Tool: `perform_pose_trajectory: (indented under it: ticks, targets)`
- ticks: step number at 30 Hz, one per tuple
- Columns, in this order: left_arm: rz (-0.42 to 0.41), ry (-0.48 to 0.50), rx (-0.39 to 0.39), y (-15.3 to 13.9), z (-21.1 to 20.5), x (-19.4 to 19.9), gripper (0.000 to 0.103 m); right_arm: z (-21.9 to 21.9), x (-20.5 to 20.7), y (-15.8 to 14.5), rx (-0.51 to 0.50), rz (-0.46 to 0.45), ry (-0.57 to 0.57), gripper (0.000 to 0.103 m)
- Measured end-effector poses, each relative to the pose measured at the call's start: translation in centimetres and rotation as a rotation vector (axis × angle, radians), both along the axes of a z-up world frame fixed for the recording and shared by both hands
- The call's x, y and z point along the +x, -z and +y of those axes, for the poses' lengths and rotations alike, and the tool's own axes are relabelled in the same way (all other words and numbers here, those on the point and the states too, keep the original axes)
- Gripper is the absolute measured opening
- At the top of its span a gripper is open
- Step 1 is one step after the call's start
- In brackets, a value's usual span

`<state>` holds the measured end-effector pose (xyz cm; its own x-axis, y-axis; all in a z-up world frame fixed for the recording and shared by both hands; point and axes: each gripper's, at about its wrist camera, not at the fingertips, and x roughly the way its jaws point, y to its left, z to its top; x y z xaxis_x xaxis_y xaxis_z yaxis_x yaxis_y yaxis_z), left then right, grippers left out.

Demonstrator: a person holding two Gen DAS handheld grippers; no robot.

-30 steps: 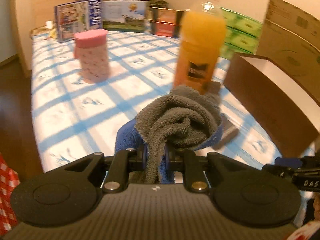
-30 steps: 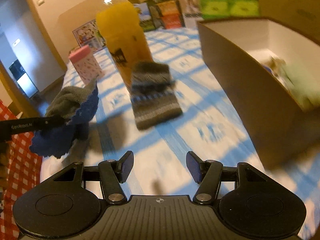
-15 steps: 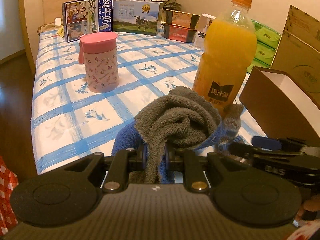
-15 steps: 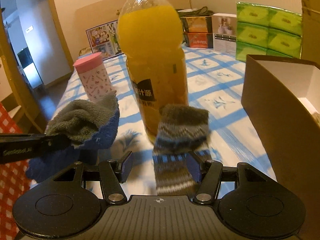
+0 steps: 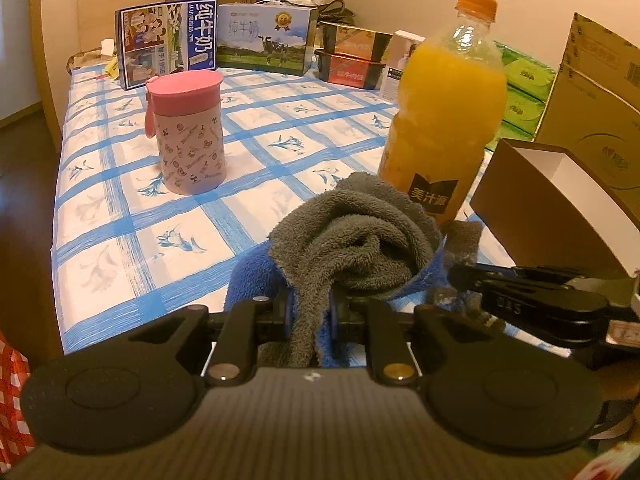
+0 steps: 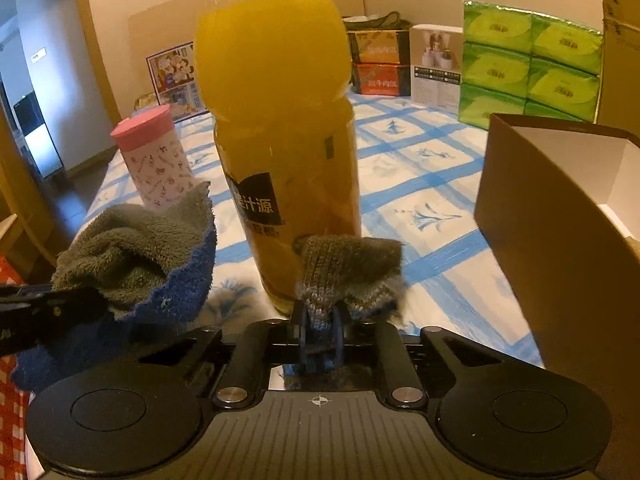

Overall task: Organize soft objects
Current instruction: 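Carry the towel and the knit sock over the brown box with both tools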

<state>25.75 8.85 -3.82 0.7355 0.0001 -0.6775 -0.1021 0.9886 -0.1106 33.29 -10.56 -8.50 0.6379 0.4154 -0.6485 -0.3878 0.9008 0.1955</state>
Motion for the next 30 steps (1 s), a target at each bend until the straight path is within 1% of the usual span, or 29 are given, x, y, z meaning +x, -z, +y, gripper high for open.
perform_pose_trajectory:
  ticks: [7,19,22,30]
  targets:
    - [-0.009,0.023,0.004,-0.9,-0.9,-1.9,0.015,-2.6,-3.2,-2.2,0.057,-0.001,-0.011,0.01]
    - [-0.041,0.082,0.013,-3.8,-3.0,-5.8,0.015,-6.5,-9.6,-7.4,0.144,-0.039,-0.007,0.008]
    - [-0.054,0.104,0.016,-4.6,-3.8,-6.4,0.015,-7.3,-10.8,-8.4,0.164,-0.045,0.001,0.008]
    - [-0.113,0.177,0.016,-7.2,-6.6,-7.7,0.015,-9.9,-13.5,-11.1,0.187,-0.095,0.032,0.008]
